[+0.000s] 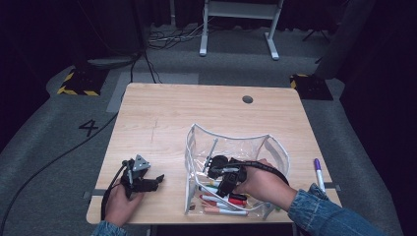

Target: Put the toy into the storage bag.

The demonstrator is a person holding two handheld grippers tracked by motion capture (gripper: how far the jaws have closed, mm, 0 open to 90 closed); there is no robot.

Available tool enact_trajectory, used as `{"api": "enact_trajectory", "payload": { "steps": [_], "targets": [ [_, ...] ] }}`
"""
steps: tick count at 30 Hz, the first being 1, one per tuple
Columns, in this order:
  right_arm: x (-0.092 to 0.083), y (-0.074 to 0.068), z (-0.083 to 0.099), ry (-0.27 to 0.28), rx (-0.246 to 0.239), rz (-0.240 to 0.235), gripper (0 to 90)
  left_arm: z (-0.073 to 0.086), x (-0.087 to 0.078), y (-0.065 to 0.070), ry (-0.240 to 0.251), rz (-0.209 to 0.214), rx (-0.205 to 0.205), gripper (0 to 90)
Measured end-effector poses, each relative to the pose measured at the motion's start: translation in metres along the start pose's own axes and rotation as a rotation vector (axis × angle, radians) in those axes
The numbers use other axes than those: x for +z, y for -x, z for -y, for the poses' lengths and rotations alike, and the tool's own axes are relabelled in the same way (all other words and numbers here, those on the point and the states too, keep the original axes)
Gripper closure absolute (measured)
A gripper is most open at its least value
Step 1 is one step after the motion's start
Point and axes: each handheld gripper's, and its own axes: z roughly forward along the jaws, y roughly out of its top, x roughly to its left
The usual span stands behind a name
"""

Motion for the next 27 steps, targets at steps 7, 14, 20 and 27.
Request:
{"api": "enact_trajectory", "payload": {
  "steps": [7, 14, 20, 27],
  "targets": [
    [0.015, 0.0, -0.003, -0.045, -0.001, -0.024, 75.7, 0.0, 0.0, 0.0, 0.0, 0.0, 0.0, 21.7],
    [0.026, 0.0, -0.006, -0.096, -0.002, -0.028, 75.6, 0.0, 0.0, 0.0, 0.0, 0.0, 0.0, 21.7],
    [0.031, 0.003, -0.006, -0.101, -0.039, 0.011, 51.9, 0.0, 0.0, 0.0, -0.001, 0.001, 0.0, 21.6],
    [0.016, 0.009, -0.002, 0.001, -0.025, 0.082, 45.7, 0.0, 0.0, 0.0, 0.0, 0.001, 0.0, 21.6]
  ]
}}
